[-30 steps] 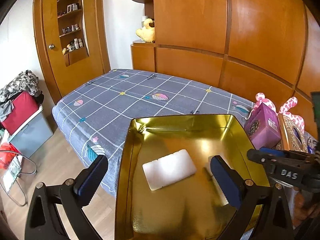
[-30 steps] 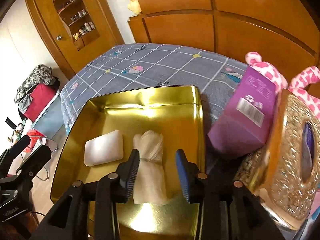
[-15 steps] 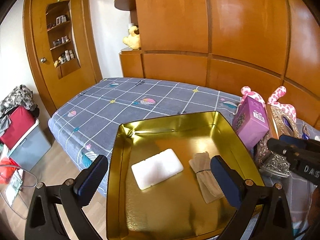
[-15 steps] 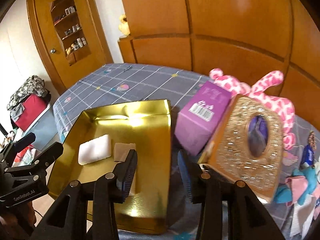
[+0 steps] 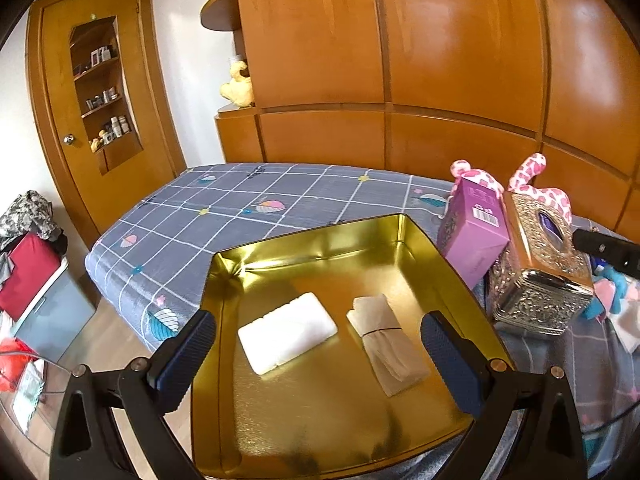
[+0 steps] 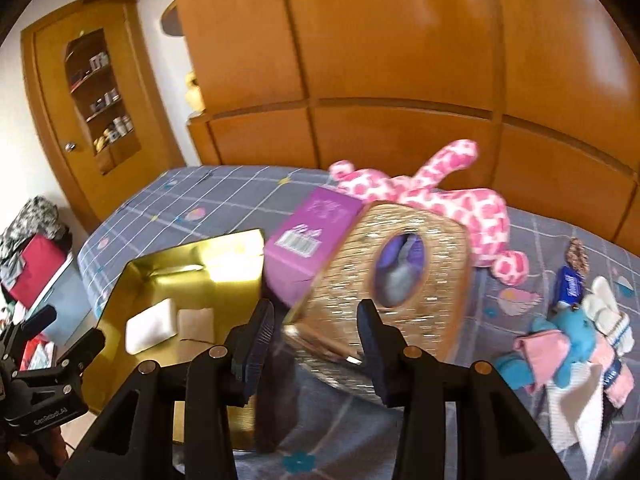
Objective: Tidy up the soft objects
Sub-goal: 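Move left tool to blue teddy bear while right tool reaches white waffle towel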
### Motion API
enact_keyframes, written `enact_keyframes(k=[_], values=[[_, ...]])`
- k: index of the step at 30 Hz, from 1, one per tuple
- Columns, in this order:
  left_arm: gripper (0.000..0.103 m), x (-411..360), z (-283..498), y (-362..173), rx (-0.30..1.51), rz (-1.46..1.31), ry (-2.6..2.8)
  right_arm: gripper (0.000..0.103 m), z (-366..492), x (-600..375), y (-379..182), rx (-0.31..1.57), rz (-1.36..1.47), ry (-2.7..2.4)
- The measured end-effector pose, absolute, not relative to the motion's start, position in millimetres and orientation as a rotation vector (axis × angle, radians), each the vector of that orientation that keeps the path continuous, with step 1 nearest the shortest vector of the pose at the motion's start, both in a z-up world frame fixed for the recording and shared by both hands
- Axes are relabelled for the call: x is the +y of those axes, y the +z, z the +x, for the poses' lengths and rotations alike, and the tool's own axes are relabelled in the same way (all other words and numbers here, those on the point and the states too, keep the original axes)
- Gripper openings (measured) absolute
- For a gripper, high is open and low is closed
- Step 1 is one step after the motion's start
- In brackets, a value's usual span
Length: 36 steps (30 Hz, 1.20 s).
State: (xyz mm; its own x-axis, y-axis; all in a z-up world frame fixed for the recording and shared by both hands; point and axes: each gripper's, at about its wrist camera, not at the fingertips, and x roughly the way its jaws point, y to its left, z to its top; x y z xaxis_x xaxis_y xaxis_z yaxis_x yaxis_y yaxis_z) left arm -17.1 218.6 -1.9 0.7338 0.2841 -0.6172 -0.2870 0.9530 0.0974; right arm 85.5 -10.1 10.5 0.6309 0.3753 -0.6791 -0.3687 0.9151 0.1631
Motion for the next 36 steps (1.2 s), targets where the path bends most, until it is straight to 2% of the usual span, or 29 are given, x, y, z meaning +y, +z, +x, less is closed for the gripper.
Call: enact_keyframes(k=[6, 13, 21, 29, 32, 36], values=[[0.103, 204, -21, -3, 0.664, -0.027, 0.202, 0.043, 90, -58, 14, 0.761, 0.021, 0.329], [0.102, 168, -23, -2, 0.656, -0.011, 0.021, 0.044, 98, -158, 15, 0.766, 0.107, 0.127], [0.102, 92, -8, 0, 0.685, 0.043, -0.237, 0.049, 103, -286, 11, 0.759, 0.29, -0.125], [0.083, 10, 28, -2, 0.75, 0.118, -0.41, 0.049, 101, -353, -20, 0.773, 0.424, -0.235], [0.078, -22, 47, -7, 0.769, 0.149, -0.444, 0.049, 101, -364, -24, 0.768, 0.486, -0.231], [0.078, -61, 74, -20, 0.794, 0.188, -0.46, 0.049, 100, -365, -24, 0.751, 0.53, -0.208]])
